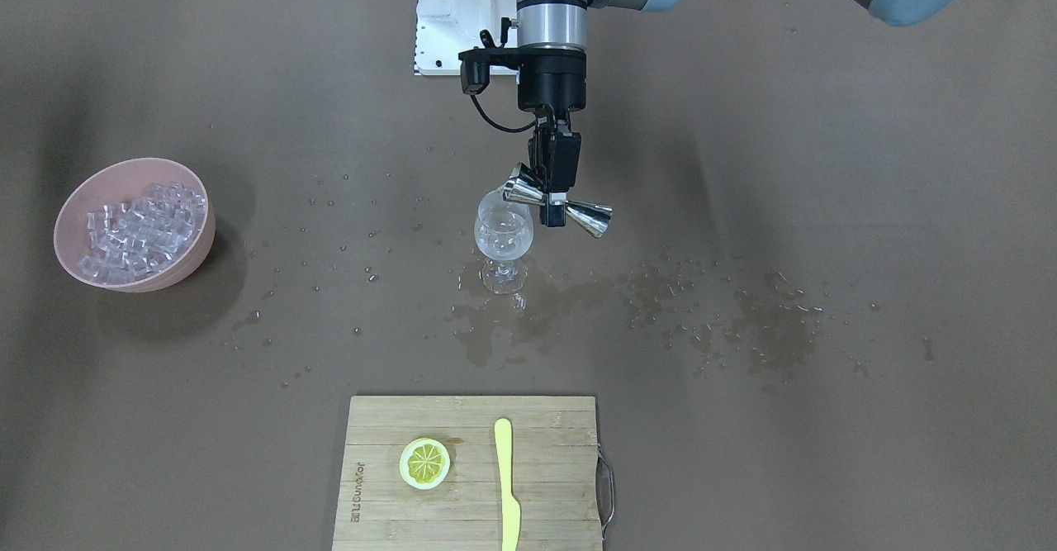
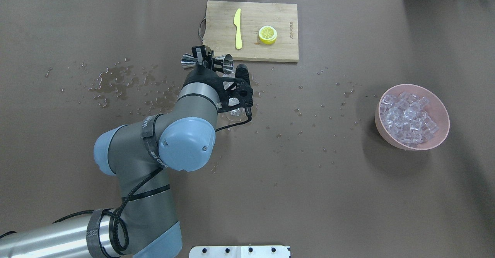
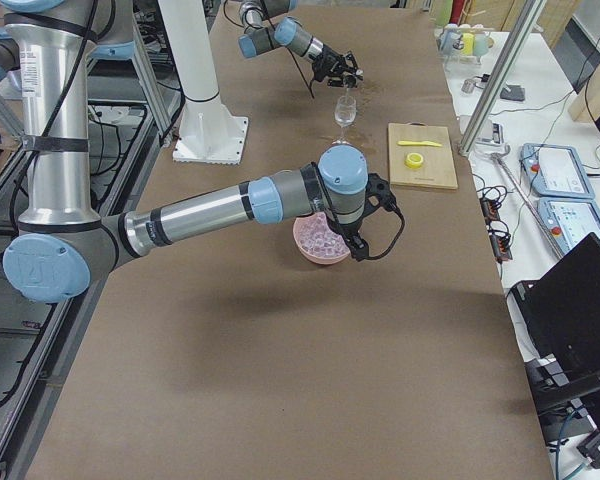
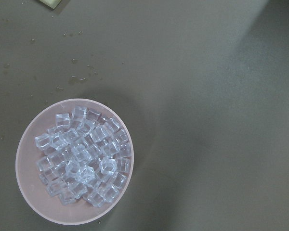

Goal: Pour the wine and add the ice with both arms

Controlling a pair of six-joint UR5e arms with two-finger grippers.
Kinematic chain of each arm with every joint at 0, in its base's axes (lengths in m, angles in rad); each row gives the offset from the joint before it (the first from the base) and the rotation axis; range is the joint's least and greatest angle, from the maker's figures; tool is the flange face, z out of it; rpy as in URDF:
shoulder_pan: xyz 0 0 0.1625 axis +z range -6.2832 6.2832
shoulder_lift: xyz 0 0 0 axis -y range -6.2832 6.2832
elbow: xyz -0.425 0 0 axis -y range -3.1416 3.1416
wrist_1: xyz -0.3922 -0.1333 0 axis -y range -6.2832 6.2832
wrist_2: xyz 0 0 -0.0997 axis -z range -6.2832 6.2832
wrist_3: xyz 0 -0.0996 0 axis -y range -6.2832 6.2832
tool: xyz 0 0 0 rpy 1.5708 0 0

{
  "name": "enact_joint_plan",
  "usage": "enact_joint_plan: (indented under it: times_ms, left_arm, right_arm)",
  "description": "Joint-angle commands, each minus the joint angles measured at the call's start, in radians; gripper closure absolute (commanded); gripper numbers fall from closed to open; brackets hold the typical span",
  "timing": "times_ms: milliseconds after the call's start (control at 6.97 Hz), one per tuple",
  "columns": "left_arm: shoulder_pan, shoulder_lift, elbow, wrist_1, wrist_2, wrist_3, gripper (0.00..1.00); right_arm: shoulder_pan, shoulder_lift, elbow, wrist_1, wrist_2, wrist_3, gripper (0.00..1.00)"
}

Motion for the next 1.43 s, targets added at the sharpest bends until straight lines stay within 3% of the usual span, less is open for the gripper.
enact_joint_plan:
  times_ms: [0, 287, 861, 1004, 1148, 1291]
  left_arm:
    - [-0.001, -0.003, 0.004, 0.023, 0.003, 0.1, 1.0]
    - [0.0, -0.044, 0.004, 0.136, 0.003, 0.175, 1.0]
    - [-0.001, -0.058, 0.001, 0.225, 0.0, 0.229, 1.0]
    - [0.0, -0.05, -0.016, 0.167, 0.0, 0.072, 1.0]
    - [0.002, -0.008, -0.012, 0.086, -0.006, -0.269, 1.0]
    - [-0.003, 0.047, -0.021, -0.059, -0.011, -0.432, 1.0]
  right_arm:
    - [0.0, 0.0, 0.0, 0.0, 0.0, 0.0, 0.0]
    - [0.0, 0.0, 0.0, 0.0, 0.0, 0.008, 0.0]
    - [0.002, 0.0, 0.003, 0.002, 0.0, 0.009, 0.0]
    - [0.002, 0.0, 0.008, 0.002, 0.0, 0.018, 0.0]
    - [0.002, 0.002, 0.009, 0.002, 0.0, 0.02, 0.0]
    - [0.002, 0.002, 0.009, 0.0, 0.0, 0.021, 0.0]
